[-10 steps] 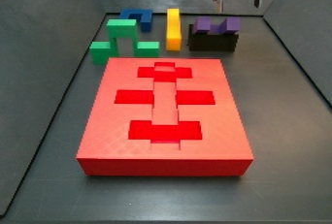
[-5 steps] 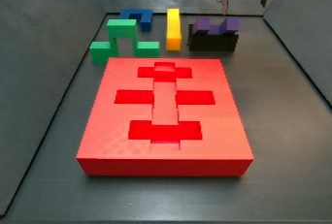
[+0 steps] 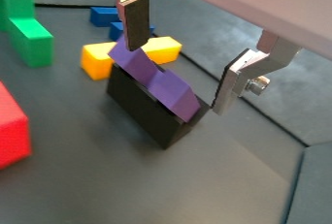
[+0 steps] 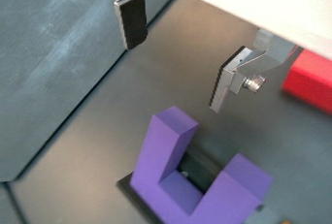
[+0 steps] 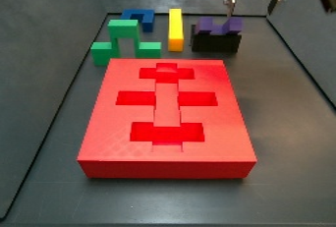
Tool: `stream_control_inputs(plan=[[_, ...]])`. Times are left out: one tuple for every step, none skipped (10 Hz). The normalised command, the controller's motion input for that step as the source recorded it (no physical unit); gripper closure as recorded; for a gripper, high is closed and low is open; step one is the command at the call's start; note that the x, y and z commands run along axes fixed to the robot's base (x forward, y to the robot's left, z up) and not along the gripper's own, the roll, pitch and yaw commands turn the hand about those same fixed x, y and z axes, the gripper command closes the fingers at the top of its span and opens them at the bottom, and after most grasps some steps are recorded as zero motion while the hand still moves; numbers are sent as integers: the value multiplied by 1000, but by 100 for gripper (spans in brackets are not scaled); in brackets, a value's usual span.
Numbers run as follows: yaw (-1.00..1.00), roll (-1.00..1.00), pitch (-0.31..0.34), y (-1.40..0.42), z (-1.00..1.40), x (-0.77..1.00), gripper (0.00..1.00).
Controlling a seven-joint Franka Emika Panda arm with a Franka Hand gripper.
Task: Pick up the purple object. Move up. Place the purple object on the fixture. Regrasp the purple object. Move to above the board. Insert the purple object.
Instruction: Regrasp the purple object.
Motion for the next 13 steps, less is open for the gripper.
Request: stream_control_inputs(plan=[[46,791,0,14,-260,449,0],[140,460,-26,197,-366,411,0],[197,357,-97,343,-286,309,0],[271,383,0,354,-120,191,0],[286,369,11,226,0,14,0],[314,531,131,126,6,6,0],[394,706,211,0,0,46,0],[440,986,263,0,0,0,0],[411,757,169,-46,-40,180,0],[311,386,71,-49,-74,257,0],[257,220,60,-23,-74,243,0],[154,111,0,-29,-66,166,0],[86,91,0,-26,-120,83,0]])
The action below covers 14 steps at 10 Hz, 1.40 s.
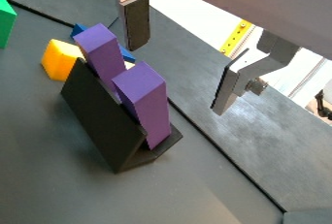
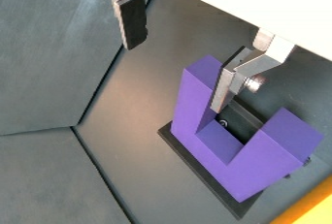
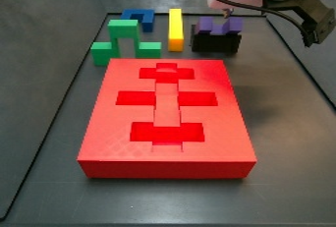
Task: Pick up the purple object. Move up. Place the purple object on the fixture. Regrasp the purple object. Move to above the board. Insert the purple object.
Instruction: Regrasp the purple object.
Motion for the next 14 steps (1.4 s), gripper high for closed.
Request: stream_control_inputs(plan=[[77,211,0,-20,-231,0,0],[46,320,11,0,-231,0,0],[23,409,89,0,-209,0,0],[26,303,80,0,-183,0,0],[43,229,63,0,-154,37,0],[69,280,74,0,-209,77,0],[71,266,69,0,-217,74,0],[83,277,66,0,-240,86,0],[83,266,57,0,-231,77,0],[80,269,43,0,-237,60,0],[69,229,37,0,-211,57,0],[0,0,40,0,0,11,0],[0,0,0,0,0,0,0],[0,0,0,0,0,0,100]])
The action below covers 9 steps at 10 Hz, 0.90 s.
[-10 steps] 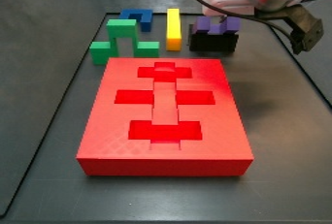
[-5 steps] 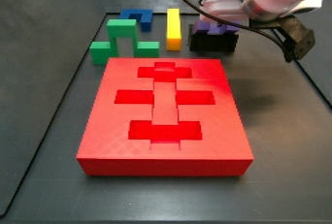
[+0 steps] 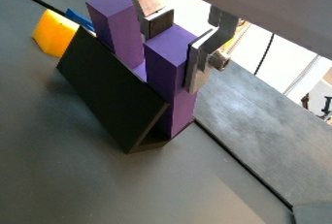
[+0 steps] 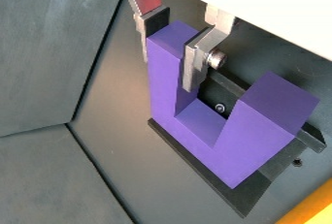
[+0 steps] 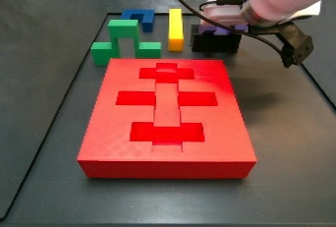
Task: Pick up the purple object. Move up. Place the purple object on the fixture. Regrasp the purple object. Move to above the board. Insert the purple object.
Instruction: Regrasp the purple object.
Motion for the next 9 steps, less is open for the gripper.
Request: stream_control_inputs(plan=[[0,0,0,0,0,0,100],[0,0,0,0,0,0,100],[0,0,0,0,0,0,100],[0,0,0,0,0,0,100],[0,0,0,0,0,0,100],[0,0,0,0,0,0,100],[0,0,0,0,0,0,100],[0,0,0,0,0,0,100],[0,0,0,0,0,0,100]])
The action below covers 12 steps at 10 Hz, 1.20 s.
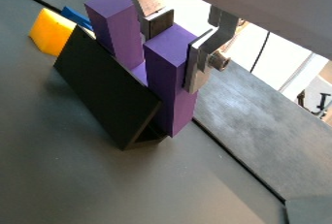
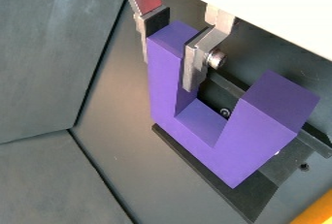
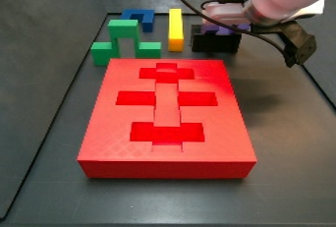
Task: Pick up the purple object. Move up. Place the purple object on the fixture. Regrasp the purple object. Move to above the board. Insert the purple object.
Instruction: Regrasp the purple object, then move to above the board.
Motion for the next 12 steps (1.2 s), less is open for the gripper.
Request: stream_control_inputs(plan=[[0,0,0,0,0,0,100],[0,0,0,0,0,0,100],[0,0,0,0,0,0,100],[0,0,0,0,0,0,100],[0,0,0,0,0,0,100],[0,0,0,0,0,0,100],[0,0,0,0,1400,0,100],[9,6,5,7,1400,7,100],[-4,-53,33,9,1400,-31,100],[-4,-38,32,16,1400,-19,100],[-1,-5,61,-4,1400,-3,100],[5,-3,66,-15,1400,0,100]])
